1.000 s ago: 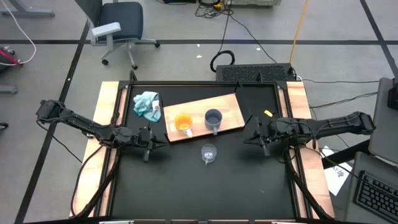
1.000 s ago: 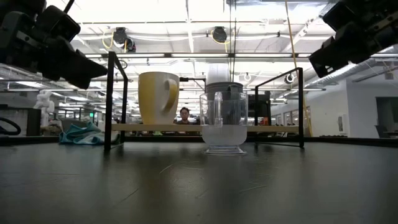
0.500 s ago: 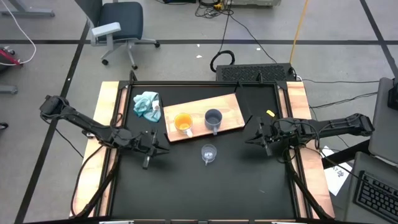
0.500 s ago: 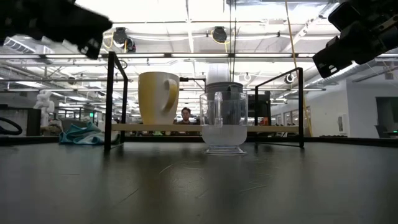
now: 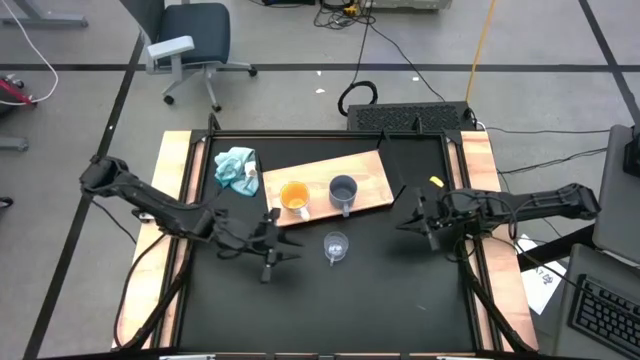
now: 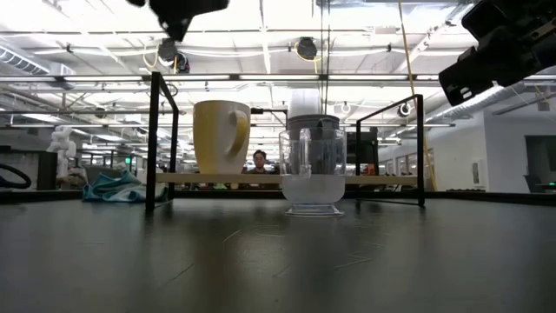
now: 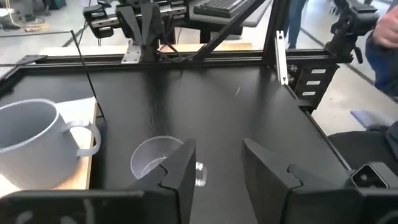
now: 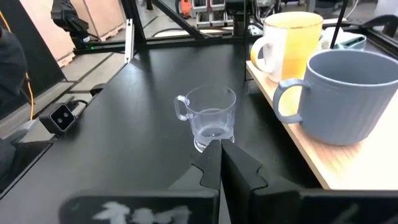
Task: Stack small to large cups/mugs on shelf
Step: Put the transparent mug on the shelf
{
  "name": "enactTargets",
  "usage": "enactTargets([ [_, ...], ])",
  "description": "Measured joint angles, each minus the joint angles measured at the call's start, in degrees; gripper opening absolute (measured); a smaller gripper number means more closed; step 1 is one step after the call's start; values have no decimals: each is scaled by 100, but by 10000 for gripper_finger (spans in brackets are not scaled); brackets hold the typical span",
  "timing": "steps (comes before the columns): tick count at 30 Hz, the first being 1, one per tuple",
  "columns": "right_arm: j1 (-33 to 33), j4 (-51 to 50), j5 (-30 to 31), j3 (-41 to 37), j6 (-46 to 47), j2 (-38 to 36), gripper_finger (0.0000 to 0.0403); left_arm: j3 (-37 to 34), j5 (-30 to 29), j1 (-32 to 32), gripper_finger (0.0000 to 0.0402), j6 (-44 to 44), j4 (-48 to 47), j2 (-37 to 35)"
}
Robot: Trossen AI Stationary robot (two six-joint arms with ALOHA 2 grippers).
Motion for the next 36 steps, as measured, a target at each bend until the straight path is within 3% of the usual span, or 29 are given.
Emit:
enactTargets([
  [8, 0, -423, 0, 0, -21, -407, 0, 983, -2, 67, 154, 28, -684, 592],
  [16, 0, -315, 0, -334, 82, -850, 0, 1537, -50, 391, 145, -143, -1274, 1047],
  [26, 0, -95, -17, -568, 145, -1235, 0, 2000, 173, 971, 132, -107, -1338, 1564],
  [36, 0, 3, -175, -568, 52, -1250, 0, 2040, 1236, 1553, 131, -388, -1425, 2169],
])
